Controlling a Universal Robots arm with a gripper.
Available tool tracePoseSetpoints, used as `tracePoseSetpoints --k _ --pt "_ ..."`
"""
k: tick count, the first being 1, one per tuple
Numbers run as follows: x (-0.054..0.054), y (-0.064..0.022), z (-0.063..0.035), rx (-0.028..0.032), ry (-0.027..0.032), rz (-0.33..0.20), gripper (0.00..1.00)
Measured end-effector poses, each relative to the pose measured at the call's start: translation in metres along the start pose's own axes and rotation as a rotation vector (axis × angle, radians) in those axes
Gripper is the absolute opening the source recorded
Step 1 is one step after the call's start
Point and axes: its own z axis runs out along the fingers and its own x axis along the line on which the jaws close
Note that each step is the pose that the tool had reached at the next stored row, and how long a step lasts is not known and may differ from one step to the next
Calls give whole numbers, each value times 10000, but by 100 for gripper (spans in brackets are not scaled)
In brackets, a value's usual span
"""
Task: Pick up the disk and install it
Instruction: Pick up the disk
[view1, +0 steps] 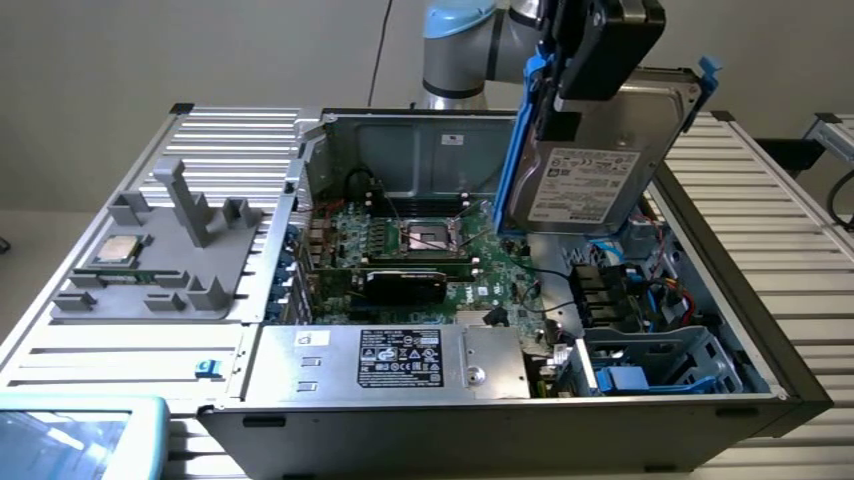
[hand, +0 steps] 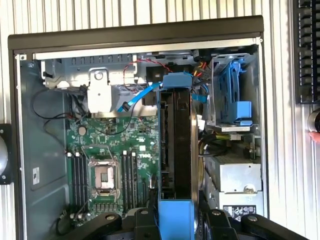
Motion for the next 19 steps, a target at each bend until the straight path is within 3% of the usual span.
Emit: tracePoseSetpoints --k 14,19 --pt "-244 73 -22 -3 -47 0 37" --pt "-317 97 -33 -6 -93 -1 37"
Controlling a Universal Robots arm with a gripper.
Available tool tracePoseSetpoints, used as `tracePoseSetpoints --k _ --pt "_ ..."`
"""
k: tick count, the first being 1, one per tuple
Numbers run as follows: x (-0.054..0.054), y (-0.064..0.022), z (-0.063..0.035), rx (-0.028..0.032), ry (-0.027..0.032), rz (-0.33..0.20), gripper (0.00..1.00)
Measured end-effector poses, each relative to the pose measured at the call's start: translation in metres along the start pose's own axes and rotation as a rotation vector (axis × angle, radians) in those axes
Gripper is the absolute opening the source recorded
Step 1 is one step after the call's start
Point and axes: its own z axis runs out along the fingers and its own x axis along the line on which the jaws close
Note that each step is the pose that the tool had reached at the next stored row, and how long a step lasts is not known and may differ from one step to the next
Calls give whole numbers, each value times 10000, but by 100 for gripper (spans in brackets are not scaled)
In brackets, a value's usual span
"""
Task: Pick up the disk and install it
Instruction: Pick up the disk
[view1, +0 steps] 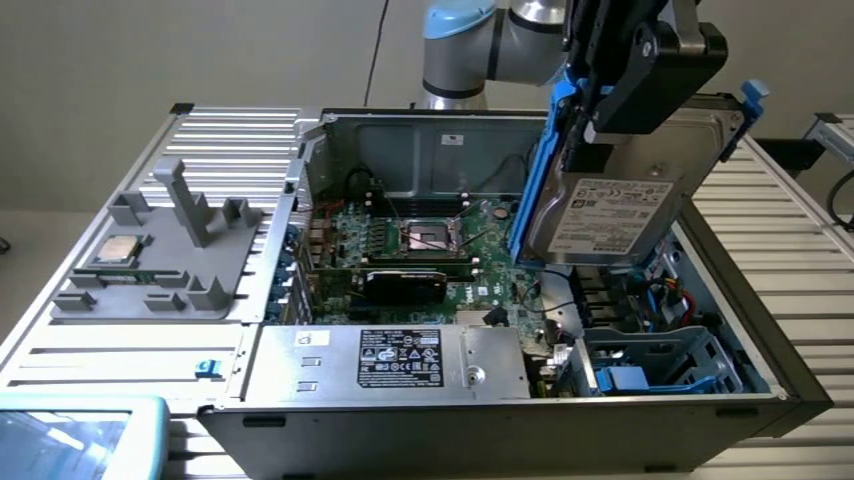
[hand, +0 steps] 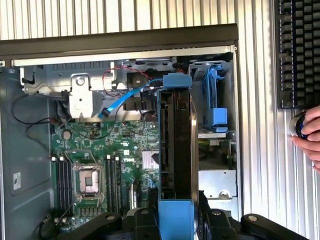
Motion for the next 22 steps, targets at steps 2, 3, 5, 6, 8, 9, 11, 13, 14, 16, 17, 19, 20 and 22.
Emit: tracePoseSetpoints --k 2,3,5,6,8,9,11,13,14,16,17,19,20,22 --pt "-25 6 -3 -5 -30 0 37" --pt "-38 9 -4 -6 -44 0 37" --pt "-63 17 -7 -10 -75 -1 37" --pt "-76 21 -8 -10 -90 -1 37" --pt "-103 34 -10 -12 -114 -1 37" --pt "-117 42 -11 -14 -127 -1 37" --pt "-142 64 -12 -15 -148 -1 37" --pt "-171 90 -13 -15 -160 -1 37" --pt "-187 107 -15 -15 -163 -1 37" --pt "-215 147 -16 -16 -169 -1 37" --pt "-229 169 -17 -16 -172 -1 37" --pt "-257 215 -18 -16 -176 -2 37" --pt "-270 239 -19 -16 -179 -2 37" --pt "-298 289 -21 -16 -184 -1 37"
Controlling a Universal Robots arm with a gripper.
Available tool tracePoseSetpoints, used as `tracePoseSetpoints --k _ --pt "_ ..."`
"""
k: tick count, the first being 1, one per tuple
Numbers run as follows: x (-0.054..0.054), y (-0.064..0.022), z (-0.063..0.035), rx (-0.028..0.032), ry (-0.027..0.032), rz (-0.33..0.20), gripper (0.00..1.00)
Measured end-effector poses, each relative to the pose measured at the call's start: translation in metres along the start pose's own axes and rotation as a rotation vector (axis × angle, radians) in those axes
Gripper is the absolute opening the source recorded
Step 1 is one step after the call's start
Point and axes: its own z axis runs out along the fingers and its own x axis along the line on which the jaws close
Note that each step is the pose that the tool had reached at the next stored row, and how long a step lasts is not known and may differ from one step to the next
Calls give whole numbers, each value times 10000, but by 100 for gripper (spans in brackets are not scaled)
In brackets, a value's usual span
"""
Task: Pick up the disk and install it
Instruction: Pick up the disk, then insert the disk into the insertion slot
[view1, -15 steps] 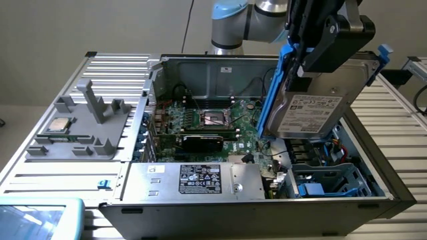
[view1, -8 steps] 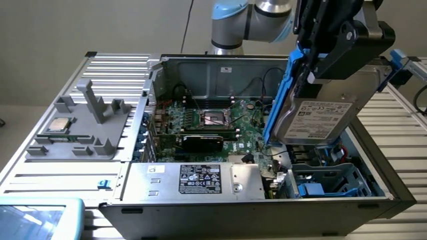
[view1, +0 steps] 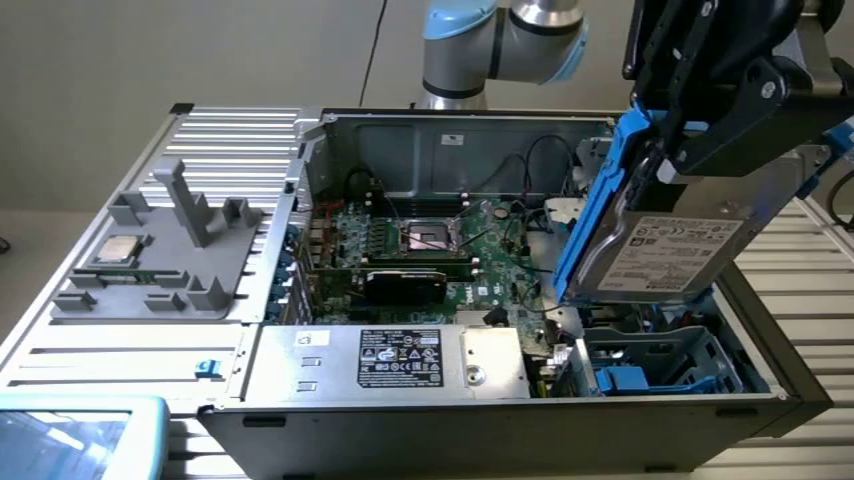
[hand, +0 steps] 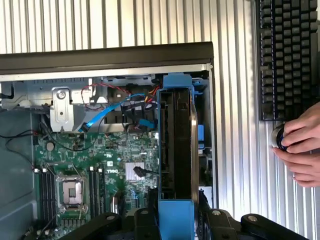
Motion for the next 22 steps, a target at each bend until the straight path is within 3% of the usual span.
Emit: tracePoseSetpoints --k 15,22 --pt "-176 365 12 -2 -35 0 37" --pt "-188 386 20 -3 -43 0 37"
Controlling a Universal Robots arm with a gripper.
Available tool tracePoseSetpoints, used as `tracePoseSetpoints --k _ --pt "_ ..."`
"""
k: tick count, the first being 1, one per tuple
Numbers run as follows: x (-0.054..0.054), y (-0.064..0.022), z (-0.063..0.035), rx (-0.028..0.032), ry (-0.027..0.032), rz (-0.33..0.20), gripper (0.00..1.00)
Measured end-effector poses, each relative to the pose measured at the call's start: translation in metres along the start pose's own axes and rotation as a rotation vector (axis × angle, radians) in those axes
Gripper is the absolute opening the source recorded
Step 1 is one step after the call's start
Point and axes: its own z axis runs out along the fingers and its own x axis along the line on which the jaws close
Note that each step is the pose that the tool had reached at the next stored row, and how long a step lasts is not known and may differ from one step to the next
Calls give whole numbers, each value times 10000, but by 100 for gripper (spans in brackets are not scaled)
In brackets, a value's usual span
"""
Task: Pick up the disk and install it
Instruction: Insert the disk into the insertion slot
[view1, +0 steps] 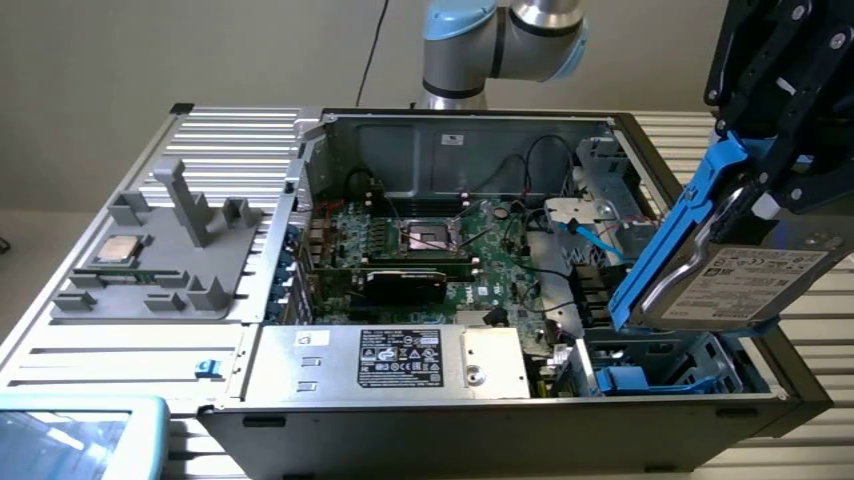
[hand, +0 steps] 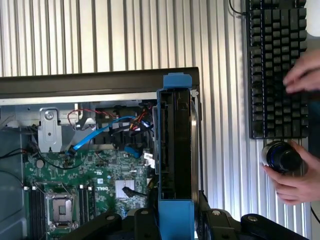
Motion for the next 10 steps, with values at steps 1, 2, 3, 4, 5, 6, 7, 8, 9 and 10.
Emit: tracePoseSetpoints --k 1,2,3,4,5,6,7,8,9,10 --pt "0 0 0 0 0 0 37" --pt "0 0 0 0 0 0 37" --pt "0 0 0 0 0 0 37" --pt "0 0 0 0 -1 0 37" --pt "0 0 0 0 0 0 37" --pt "0 0 0 0 0 0 37" --pt "0 0 0 0 0 0 37" --pt "0 0 0 0 0 0 37" --pt "0 0 0 0 -1 0 37" --pt "0 0 4 0 0 0 37"
